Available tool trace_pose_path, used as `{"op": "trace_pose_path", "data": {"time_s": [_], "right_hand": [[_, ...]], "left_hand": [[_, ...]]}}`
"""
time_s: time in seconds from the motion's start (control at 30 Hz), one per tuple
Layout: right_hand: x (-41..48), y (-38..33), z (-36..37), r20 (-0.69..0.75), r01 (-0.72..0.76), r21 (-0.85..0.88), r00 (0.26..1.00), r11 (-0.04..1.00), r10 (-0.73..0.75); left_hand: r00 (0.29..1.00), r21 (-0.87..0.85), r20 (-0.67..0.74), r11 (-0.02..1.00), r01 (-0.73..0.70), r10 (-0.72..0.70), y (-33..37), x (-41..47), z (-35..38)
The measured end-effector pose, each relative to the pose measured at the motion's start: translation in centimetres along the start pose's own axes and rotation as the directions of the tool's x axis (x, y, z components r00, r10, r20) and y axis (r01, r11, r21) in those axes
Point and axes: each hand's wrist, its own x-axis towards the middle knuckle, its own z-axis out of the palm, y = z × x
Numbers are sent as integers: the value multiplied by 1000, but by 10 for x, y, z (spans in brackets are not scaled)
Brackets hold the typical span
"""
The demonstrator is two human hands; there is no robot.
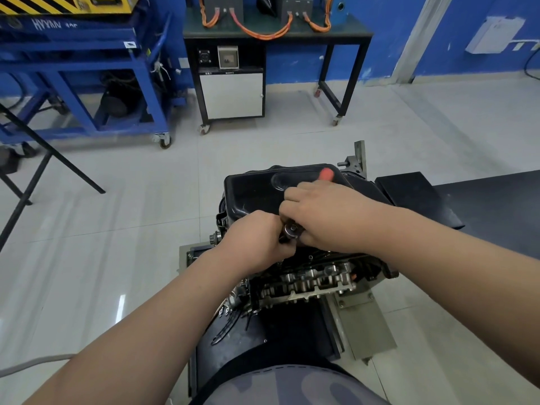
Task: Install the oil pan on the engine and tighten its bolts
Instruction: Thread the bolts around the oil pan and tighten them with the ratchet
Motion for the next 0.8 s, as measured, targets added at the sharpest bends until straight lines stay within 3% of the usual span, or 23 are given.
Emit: {"op": "trace_pose_path", "data": {"time_s": [0.1, 0.23, 0.4, 0.5, 0.63, 0.8], "right_hand": [[0, -8, 2, -42, -83, -25, 996, 996, 82], [0, -9, 2, 32, -258, 20, 966, 966, 257], [0, 2, 0, 8, -36, -25, 999, 999, 36], [1, -1, 1, -27, -44, -60, 999, 997, 42], [-2, -5, 3, -14, -178, -16, 984, 984, 178], [1, 0, -3, 32, -49, 24, 998, 998, 49]], "left_hand": [[1000, 19, 12, 1000, 18, -19, -1, 1, 0], [998, 51, 51, 998, 29, -32, 0, 4, -4], [999, -9, 16, 999, 44, -44, 4, 3, -5], [998, -30, 19, 998, 56, -55, 3, 1, -5], [996, -14, 28, 997, 80, -80, 4, 1, -6], [997, -53, 19, 995, 79, -78, 4, 1, -7]]}}
